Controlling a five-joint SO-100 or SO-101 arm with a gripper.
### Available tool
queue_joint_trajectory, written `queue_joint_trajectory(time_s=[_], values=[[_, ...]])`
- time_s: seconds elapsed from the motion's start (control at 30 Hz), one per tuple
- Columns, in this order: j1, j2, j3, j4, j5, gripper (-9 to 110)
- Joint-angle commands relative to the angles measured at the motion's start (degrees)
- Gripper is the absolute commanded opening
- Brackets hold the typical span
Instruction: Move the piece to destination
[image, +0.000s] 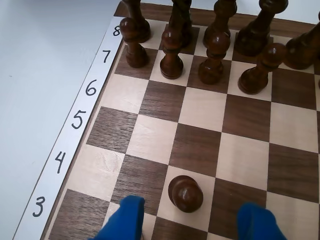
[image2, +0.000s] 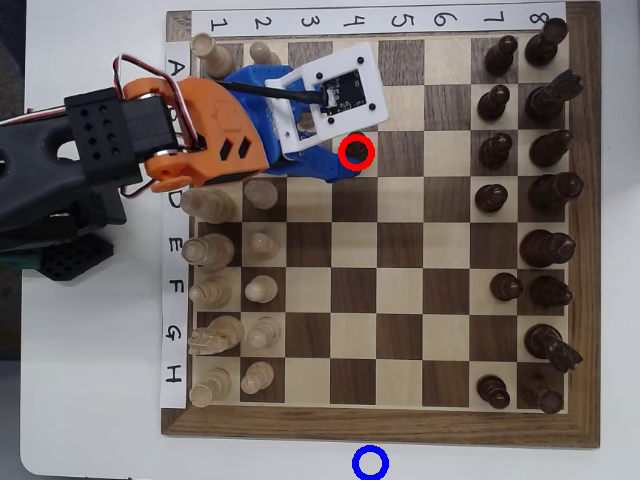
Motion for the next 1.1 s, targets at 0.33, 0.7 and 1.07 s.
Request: queue_joint_trajectory(time_s=[0.33, 0.7, 1.07], values=[[-0.79, -3.87, 2.64, -10.63, 12.22, 27], [-0.18, -7.12, 1.41, -13.54, 10.81, 28], [0.53, -8.7, 0.88, -13.62, 9.32, 27]])
